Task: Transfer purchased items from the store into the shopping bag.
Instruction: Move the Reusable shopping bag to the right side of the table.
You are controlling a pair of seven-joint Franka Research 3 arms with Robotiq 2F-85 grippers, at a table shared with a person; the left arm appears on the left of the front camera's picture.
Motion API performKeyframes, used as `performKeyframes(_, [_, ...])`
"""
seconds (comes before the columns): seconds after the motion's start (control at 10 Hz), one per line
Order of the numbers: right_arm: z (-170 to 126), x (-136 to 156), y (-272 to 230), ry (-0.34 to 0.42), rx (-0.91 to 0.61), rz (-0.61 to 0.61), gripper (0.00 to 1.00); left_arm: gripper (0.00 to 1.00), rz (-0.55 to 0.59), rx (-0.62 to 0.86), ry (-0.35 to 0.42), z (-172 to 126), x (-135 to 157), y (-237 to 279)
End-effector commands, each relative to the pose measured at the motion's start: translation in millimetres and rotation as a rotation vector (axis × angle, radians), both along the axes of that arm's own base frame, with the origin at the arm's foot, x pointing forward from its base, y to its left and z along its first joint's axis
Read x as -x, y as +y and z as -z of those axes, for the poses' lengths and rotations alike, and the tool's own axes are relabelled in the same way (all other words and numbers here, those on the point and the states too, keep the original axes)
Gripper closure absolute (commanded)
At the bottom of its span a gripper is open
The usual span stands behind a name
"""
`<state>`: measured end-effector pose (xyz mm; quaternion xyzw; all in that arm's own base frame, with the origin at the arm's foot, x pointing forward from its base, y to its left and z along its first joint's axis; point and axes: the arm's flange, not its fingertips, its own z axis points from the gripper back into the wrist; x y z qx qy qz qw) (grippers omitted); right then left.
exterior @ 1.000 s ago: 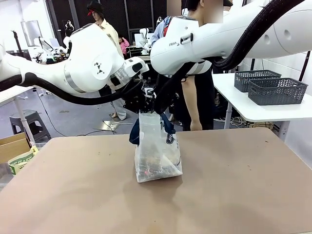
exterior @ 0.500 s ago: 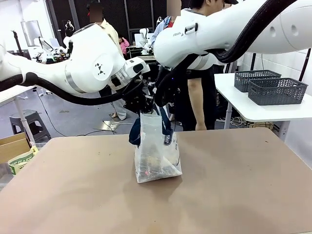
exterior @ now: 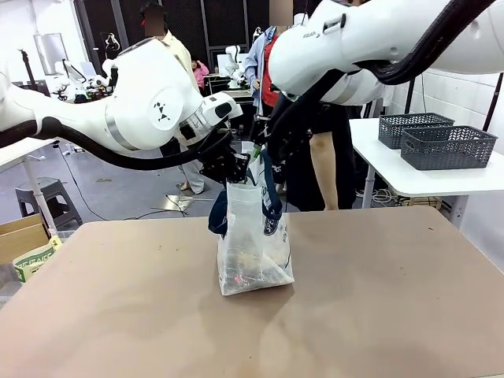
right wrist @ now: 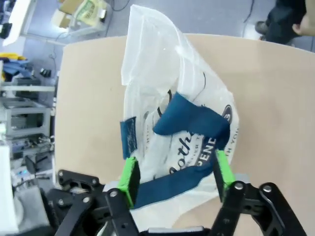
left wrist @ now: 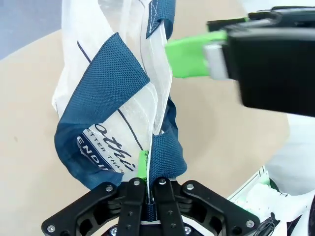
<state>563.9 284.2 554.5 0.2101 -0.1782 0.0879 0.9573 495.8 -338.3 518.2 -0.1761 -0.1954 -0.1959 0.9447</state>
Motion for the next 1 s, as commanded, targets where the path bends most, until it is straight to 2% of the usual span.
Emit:
performKeyframes(0.0, [8, 19, -40, -0.044, -0.039, -0.181, 0.00, 1.00, -0.007, 0.011, 0.006, -1, 0, 2])
performKeyframes(0.1, [3, 31, -57, -0.096, -0.077, -0.297, 0.00, 1.00, -0.007, 0.011, 0.006, -1, 0, 2])
performKeyframes(0.2, [-2, 38, -69, -0.116, -0.083, -0.393, 0.00, 1.00, -0.007, 0.011, 0.006, -1, 0, 2])
performKeyframes(0.3, [-7, 44, -80, -0.158, -0.094, -0.547, 0.00, 1.00, -0.007, 0.011, 0.006, -1, 0, 2])
performKeyframes(0.5, [-13, 51, -101, -0.208, -0.081, -0.710, 0.00, 1.00, -0.007, 0.011, 0.006, -1, 0, 2])
performKeyframes(0.7, [-10, 50, -120, -0.267, -0.014, -0.763, 0.00, 1.00, -0.007, 0.011, 0.006, -1, 0, 2])
performKeyframes(0.8, [-8, 45, -118, -0.286, 0.028, -0.732, 0.00, 1.00, -0.007, 0.011, 0.006, -1, 0, 2])
performKeyframes(0.9, [-19, 48, -111, -0.234, -0.042, -0.743, 0.00, 1.00, -0.007, 0.011, 0.006, -1, 0, 2])
